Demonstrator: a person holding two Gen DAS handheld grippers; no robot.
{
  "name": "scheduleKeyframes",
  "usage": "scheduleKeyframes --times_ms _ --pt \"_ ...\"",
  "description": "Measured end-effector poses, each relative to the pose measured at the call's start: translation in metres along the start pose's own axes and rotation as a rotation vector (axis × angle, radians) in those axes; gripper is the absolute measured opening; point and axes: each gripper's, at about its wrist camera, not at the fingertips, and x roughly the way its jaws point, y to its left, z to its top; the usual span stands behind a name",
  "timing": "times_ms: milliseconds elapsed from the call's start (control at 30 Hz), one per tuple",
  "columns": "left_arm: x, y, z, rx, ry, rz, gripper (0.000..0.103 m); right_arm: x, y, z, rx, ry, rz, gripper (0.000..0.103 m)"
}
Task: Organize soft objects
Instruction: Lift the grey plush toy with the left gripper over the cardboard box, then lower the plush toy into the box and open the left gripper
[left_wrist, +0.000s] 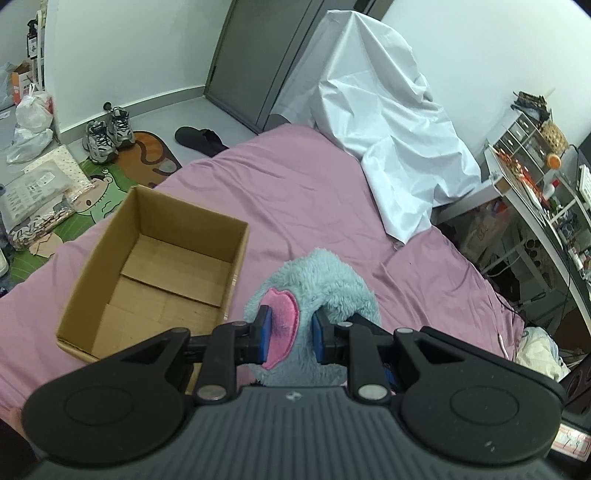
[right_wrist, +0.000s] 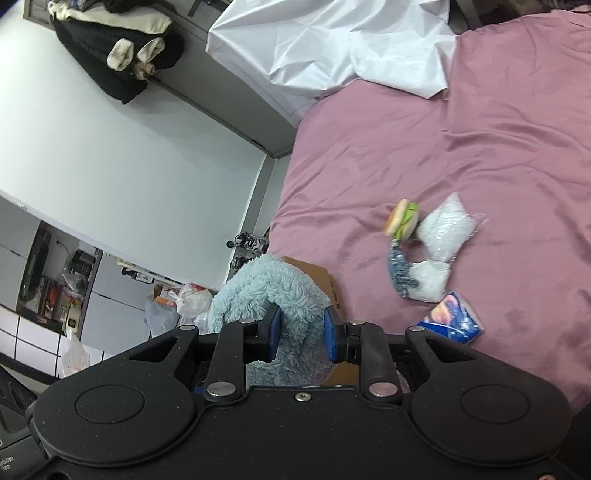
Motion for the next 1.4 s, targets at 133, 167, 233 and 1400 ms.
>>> scheduleKeyframes --times_ms 133,167,233,1400 --pt "-0.001 0.013 0.005 -0.017 -0.004 -0.003 0.021 0.008 0.011 -0.004 -0.017 0.003 0.0 0.024" --pt "-0.001 0.017 0.006 -0.022 -0.005 -0.003 0.021 0.01 0.014 -0.005 -0.022 0.005 -0.002 0.024" --pt "0.0 0.025 0.008 -0.031 -0.006 -0.005 0.021 0.014 0.019 -0.007 -0.032 0.009 -0.004 0.024" --pt "0.075 0.151 0.053 -0.209 0.022 0.046 0.02 0.133 0.075 -0.024 -0.158 0.121 -0.115 0.04"
